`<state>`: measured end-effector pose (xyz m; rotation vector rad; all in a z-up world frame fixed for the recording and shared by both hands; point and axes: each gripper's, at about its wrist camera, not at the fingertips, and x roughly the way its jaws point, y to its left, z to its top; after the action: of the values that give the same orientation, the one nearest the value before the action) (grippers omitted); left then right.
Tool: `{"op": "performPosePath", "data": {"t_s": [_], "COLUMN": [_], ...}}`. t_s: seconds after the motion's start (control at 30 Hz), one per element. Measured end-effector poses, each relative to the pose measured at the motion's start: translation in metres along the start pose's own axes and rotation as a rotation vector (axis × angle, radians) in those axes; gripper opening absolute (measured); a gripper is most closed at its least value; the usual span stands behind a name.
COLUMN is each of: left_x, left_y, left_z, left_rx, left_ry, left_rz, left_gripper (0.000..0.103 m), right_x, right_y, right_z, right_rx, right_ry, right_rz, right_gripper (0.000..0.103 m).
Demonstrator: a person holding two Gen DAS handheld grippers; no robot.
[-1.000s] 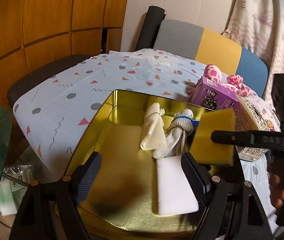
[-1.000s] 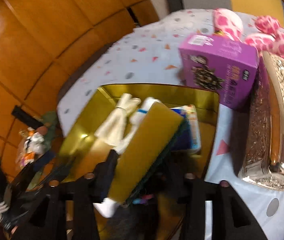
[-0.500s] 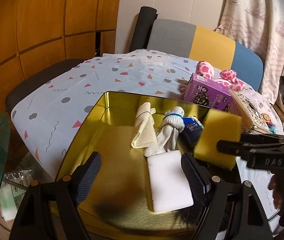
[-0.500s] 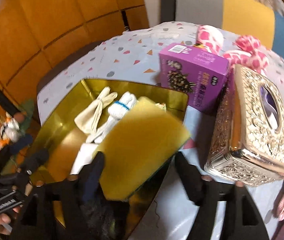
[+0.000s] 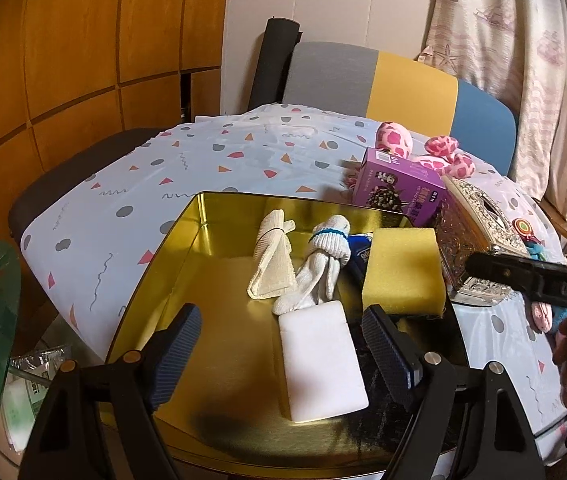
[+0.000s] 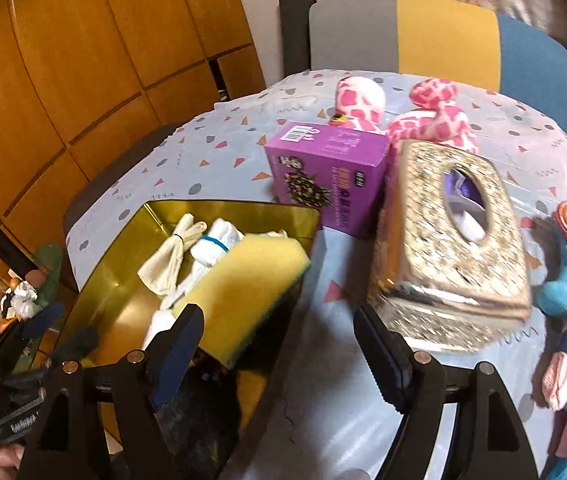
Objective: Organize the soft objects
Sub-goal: 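Carry the yellow-green sponge into the gold tray and open the right gripper, then move both grippers back over the blue plush toys and pink towel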
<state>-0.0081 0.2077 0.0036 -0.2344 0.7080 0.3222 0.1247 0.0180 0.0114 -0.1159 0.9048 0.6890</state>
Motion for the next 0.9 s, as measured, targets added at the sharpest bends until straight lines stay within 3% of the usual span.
{"op": "performPosePath", "data": {"t_s": [0.47,0.9], "left_x": [-0.008,-0.012], "left_y": [-0.019,-0.053], "left_z": [0.002,-0.002], "left_rx": [0.053,0.148], "left_ry": [-0.013,-0.008], "left_rz": [-0.03,-0.084], "left_gripper": [0.083,0.083], "right_x": [-0.051,-0.111], "right_y": [-0.059,-0.159], "right_z": [-0.033,-0.071], "right_rx": [0.055,0.234], "right_ry": [-0.059,-0.108], "right_rz": [-0.15,-0.364], "right_gripper": [0.079,0.079]}}
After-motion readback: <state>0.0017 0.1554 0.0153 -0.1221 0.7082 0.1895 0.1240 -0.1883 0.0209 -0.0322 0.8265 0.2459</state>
